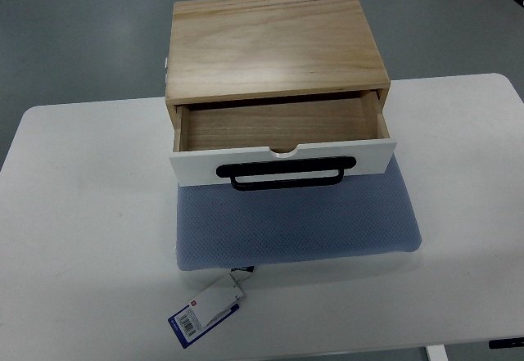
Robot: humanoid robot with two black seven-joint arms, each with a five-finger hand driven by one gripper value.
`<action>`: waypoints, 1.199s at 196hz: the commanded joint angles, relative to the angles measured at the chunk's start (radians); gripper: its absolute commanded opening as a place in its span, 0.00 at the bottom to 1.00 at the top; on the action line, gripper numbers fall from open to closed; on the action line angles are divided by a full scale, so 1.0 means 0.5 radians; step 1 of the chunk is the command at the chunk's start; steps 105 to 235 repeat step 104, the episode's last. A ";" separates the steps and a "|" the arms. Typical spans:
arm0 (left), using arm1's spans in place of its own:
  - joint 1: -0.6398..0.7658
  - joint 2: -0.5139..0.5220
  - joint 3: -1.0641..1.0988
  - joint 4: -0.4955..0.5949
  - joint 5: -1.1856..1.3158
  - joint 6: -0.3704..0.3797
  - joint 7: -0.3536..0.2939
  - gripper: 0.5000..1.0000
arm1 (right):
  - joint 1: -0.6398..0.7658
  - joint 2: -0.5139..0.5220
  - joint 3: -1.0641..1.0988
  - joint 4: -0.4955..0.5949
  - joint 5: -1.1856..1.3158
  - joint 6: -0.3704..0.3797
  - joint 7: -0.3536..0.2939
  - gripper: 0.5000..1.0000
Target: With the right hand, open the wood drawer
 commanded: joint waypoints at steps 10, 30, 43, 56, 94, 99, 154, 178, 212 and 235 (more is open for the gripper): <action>0.000 0.000 0.000 0.000 0.000 0.000 -0.001 1.00 | -0.162 0.131 0.065 -0.051 -0.076 0.004 0.101 0.87; 0.000 0.000 0.000 0.000 0.000 0.000 -0.001 1.00 | -0.235 0.189 0.065 -0.072 -0.076 0.004 0.126 0.87; 0.000 0.000 0.000 0.000 0.000 0.000 0.002 1.00 | -0.284 0.223 0.065 -0.081 -0.076 0.004 0.138 0.87; 0.000 0.000 0.000 0.000 0.000 0.000 -0.001 1.00 | -0.327 0.254 0.065 -0.087 -0.076 0.004 0.150 0.87; 0.000 0.000 0.000 0.000 0.000 0.000 -0.001 1.00 | -0.432 0.343 0.056 -0.127 -0.076 0.004 0.184 0.87; 0.000 0.000 0.000 0.000 0.000 0.000 0.002 1.00 | -0.441 0.355 0.056 -0.137 -0.073 0.004 0.187 0.87; 0.000 0.000 0.000 0.000 0.000 0.000 -0.001 1.00 | -0.453 0.367 0.056 -0.143 -0.076 0.004 0.187 0.87; 0.000 0.000 0.000 0.000 0.000 0.000 -0.001 1.00 | -0.453 0.367 0.056 -0.143 -0.076 0.004 0.187 0.87; 0.000 0.000 0.000 0.000 0.000 0.000 -0.001 1.00 | -0.453 0.367 0.056 -0.143 -0.076 0.004 0.187 0.87; 0.000 0.000 0.000 0.000 0.000 0.000 -0.001 1.00 | -0.453 0.367 0.056 -0.143 -0.076 0.004 0.187 0.87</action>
